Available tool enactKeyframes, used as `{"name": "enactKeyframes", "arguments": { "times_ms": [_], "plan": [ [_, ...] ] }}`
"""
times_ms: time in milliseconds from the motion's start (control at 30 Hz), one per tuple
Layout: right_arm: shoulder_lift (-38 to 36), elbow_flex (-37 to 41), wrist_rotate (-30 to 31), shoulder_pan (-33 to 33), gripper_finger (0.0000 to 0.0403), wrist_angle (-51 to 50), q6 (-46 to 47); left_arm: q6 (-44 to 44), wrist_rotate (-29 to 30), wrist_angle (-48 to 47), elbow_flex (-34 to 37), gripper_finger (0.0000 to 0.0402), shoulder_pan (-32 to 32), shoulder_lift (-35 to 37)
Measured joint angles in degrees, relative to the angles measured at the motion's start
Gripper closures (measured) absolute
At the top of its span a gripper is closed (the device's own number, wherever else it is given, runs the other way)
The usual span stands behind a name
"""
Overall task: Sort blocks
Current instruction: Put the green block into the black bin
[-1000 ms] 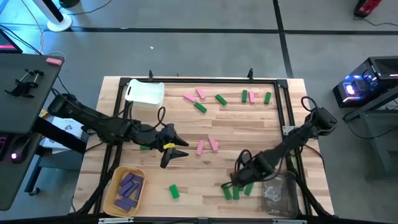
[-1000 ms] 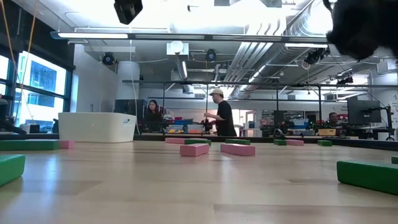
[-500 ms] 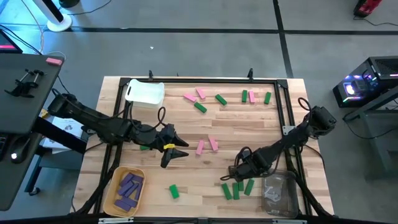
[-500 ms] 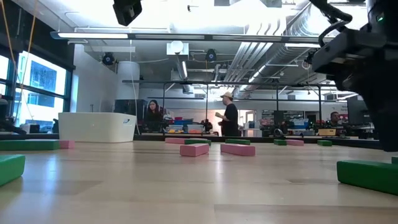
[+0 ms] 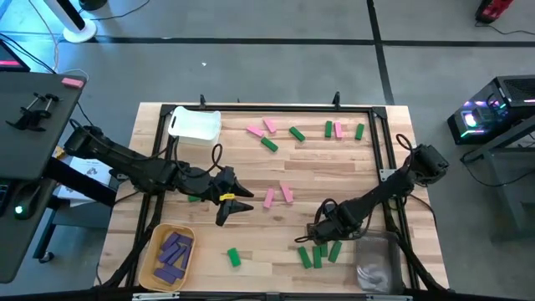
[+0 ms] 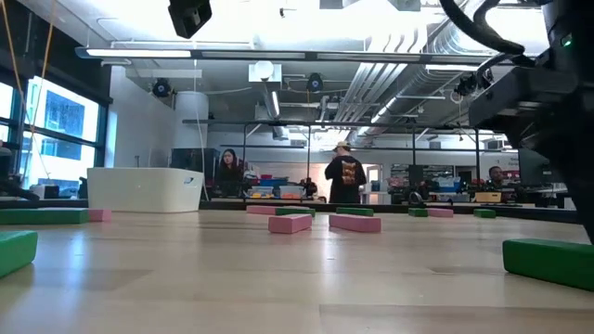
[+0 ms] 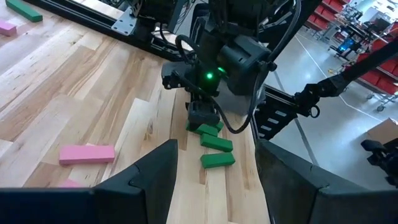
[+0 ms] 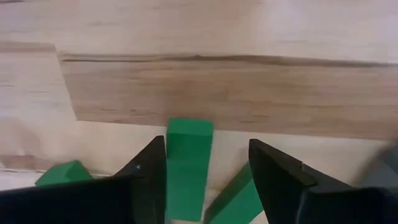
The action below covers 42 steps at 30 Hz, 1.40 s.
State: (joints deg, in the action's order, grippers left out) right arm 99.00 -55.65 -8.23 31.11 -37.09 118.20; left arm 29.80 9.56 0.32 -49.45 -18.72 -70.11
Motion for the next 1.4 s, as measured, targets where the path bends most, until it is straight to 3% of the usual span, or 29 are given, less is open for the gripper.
{"name": "enactKeyframes", "arguments": {
  "times_ms": [633,1033,1400],
  "plan": [
    [0.7,0.3,2.5,0.0,0.0267,4.7,1.4,0.0,0.0,0.0,0.0,0.0199,0.0,0.0],
    [0.7,0.3,8.7,-0.3,0.0353,8.8,1.3,0.0,0.0,0.0,0.0,0.0199,0.0,0.0],
    [0.7,0.3,9.8,-4.7,0.0363,11.4,-6.7,0.0,0.0,0.0,0.0,0.0199,0.0,0.0]
  ]
}}
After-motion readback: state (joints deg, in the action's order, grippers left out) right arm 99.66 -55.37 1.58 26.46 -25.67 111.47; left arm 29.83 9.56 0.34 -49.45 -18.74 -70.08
